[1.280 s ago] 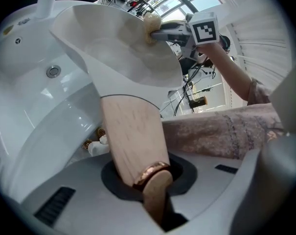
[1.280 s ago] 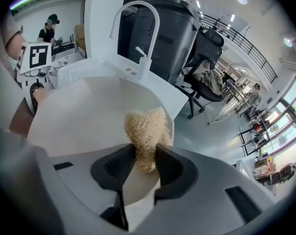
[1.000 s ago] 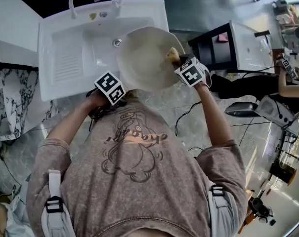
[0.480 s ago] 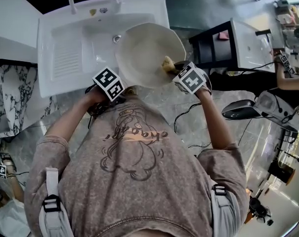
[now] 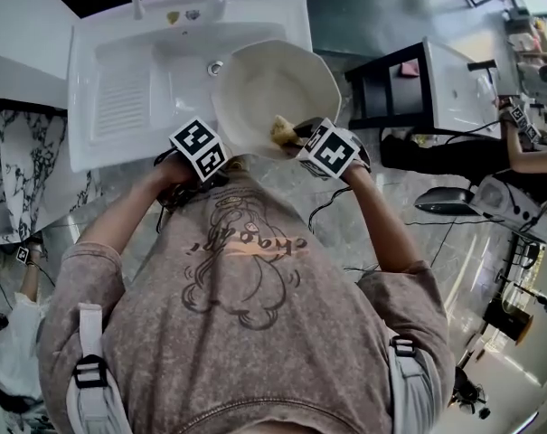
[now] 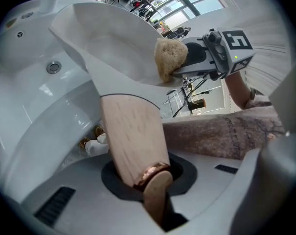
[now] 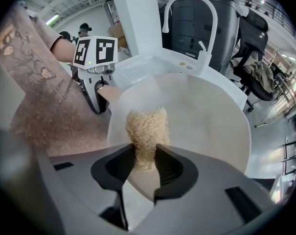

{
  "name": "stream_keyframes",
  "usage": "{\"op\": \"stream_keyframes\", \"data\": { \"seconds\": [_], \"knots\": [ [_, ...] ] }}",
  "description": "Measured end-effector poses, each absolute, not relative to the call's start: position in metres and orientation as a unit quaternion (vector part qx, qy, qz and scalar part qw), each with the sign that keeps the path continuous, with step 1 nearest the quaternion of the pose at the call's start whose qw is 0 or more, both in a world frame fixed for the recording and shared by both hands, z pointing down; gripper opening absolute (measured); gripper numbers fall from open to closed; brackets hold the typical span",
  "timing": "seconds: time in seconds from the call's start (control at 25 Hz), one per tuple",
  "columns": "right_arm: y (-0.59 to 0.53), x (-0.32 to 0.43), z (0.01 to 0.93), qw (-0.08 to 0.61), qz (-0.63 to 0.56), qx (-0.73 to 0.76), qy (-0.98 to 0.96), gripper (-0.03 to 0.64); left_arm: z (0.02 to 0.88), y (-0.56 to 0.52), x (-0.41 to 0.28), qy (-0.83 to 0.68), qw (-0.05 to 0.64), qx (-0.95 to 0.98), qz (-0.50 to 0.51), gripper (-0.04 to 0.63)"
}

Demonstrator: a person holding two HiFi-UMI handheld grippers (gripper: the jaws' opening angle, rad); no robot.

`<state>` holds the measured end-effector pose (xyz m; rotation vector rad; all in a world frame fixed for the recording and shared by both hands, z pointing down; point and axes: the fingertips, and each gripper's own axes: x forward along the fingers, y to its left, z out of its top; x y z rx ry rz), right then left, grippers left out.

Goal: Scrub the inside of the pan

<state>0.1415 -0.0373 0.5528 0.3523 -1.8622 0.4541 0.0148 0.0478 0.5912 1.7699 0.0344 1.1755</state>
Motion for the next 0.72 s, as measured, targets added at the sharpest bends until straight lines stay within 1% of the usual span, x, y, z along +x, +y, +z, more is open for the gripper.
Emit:
{"op": "stream_keyframes", "data": {
  "seconds": [0.32,0.72],
  "knots": [
    [-0.034,0.097,0.564,0.551,0.185,0.093,-0.808,0.141,0.592,0.047,0.015,0.012,0.485,0.728,0.484,0.055],
    [-0.047,0.061,0.579,0.548,0.166,0.065,-0.817,0.141,0.593,0.049,0.016,0.013,0.486,0.728,0.483,0.055]
  ]
}}
